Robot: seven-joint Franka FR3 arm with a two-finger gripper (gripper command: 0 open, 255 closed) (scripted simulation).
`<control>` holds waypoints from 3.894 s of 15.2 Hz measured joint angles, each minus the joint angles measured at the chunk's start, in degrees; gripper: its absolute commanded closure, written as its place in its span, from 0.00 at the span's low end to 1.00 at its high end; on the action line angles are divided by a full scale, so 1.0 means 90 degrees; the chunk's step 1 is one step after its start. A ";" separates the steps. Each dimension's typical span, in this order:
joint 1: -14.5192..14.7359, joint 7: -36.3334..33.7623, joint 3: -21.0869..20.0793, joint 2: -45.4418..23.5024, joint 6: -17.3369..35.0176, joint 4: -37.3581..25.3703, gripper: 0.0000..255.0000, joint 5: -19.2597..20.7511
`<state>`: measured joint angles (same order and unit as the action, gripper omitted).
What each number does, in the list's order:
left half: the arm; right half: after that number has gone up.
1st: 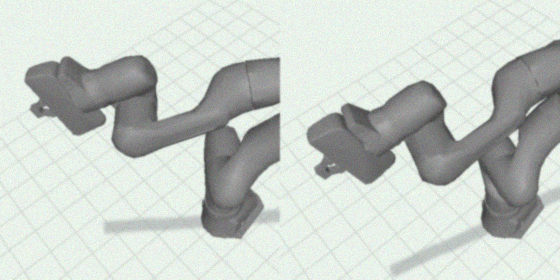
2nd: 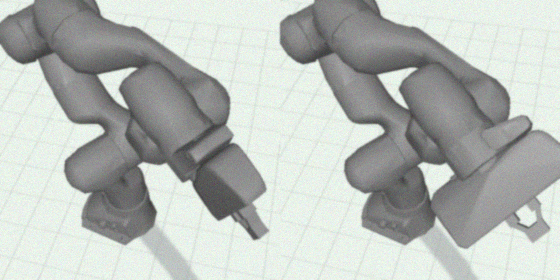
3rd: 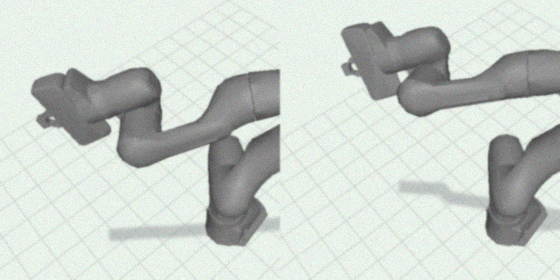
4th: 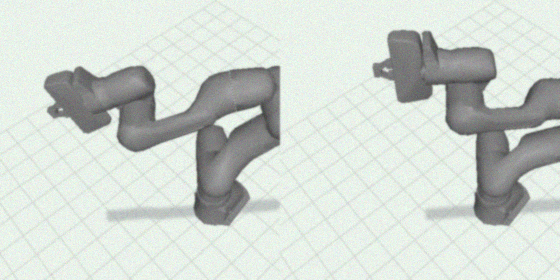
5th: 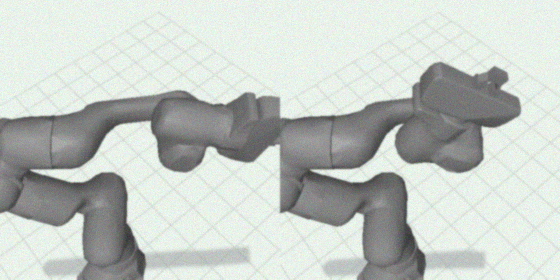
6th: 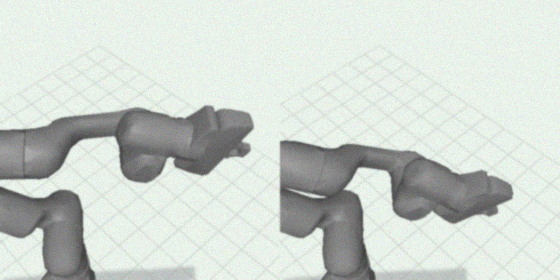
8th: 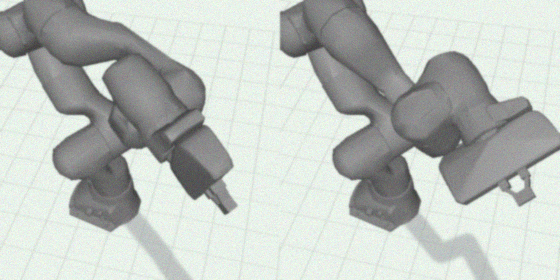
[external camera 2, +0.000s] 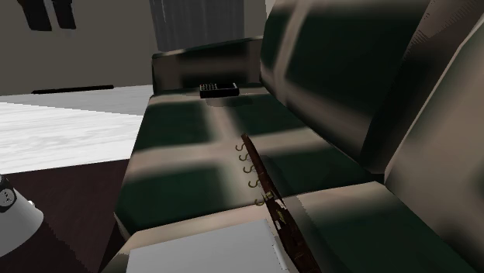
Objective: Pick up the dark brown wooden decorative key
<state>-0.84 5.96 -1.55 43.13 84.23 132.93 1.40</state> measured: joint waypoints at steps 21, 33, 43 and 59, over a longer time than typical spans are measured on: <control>-0.0210 -0.0214 0.0181 -0.2810 0.5335 0.1218 0.00 0.0076; -0.0314 -0.0260 0.0268 -0.5750 0.7971 0.0068 0.00 -0.0007; -0.0320 -0.0280 0.0272 -0.6521 0.8691 -0.0066 1.00 -0.0013; -0.0319 -0.0276 0.0270 -0.6181 0.8340 -0.0074 1.00 -0.0015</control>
<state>-3.71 3.48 0.88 -12.50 159.29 132.27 1.26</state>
